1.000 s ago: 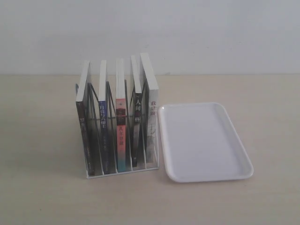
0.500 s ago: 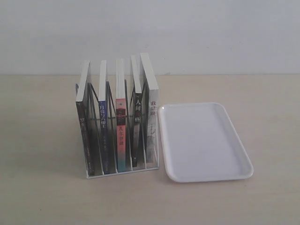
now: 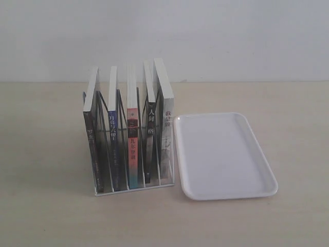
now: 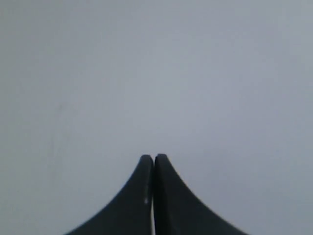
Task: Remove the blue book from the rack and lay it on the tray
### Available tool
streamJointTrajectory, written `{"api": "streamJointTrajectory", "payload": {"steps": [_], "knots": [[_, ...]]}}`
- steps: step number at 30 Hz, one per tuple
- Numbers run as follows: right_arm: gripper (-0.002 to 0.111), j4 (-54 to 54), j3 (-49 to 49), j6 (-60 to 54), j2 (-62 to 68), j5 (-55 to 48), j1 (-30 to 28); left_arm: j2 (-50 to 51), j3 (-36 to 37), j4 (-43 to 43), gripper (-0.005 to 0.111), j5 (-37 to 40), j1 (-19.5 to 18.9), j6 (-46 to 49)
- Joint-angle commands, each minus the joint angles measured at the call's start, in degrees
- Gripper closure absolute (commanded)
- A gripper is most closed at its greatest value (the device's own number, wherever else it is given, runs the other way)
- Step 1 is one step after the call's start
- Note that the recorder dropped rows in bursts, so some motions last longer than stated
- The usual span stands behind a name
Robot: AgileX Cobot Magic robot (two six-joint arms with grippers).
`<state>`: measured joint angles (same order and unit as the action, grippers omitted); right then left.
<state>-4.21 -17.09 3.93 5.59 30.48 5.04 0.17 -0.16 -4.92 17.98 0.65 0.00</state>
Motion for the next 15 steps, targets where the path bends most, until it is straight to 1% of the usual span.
{"api": "streamJointTrajectory", "payload": {"steps": [1, 2, 3, 5, 7, 9, 10, 12, 15], "knots": [[0.108, 11.81, -15.23, 11.75, 11.29, -13.02, 0.11, -0.17, 0.16, -0.01, 0.102, -0.47, -0.16, -0.44], [0.108, 17.16, -19.87, 21.66, 15.45, -21.78, 0.11, -0.17, 0.16, -0.01, 0.102, -0.47, -0.16, -0.44], [0.108, 18.42, -22.41, 28.24, 18.65, -31.0, 0.11, -0.17, 0.16, -0.01, 0.102, -0.47, -0.16, -0.44], [0.108, 17.7, -24.37, 29.05, 21.32, -40.23, 0.11, -0.17, 0.16, -0.01, 0.102, -0.47, -0.16, -0.44], [0.108, 14.26, -24.85, 28.72, 23.85, -48.19, 0.11, -0.17, 0.16, -0.01, 0.102, -0.47, -0.16, -0.44], [0.108, 4.83, -24.85, 19.28, 27.31, -56.75, 0.11, -0.17, 0.16, -0.01, 0.102, -0.47, -0.16, -0.44], [0.108, -2.59, -24.85, 10.69, 29.34, -61.48, 0.11, -0.17, 0.16, -0.01, 0.102, -0.47, -0.16, -0.44], [0.108, -11.46, -24.85, 3.52, 31.63, -66.24, 0.11, -0.17, 0.16, -0.01, 0.102, -0.47, -0.16, -0.44], [0.108, -21.75, -24.85, -2.81, 34.56, -70.92, 0.11, -0.17, 0.16, -0.01, 0.102, -0.47, -0.16, -0.44]]}}
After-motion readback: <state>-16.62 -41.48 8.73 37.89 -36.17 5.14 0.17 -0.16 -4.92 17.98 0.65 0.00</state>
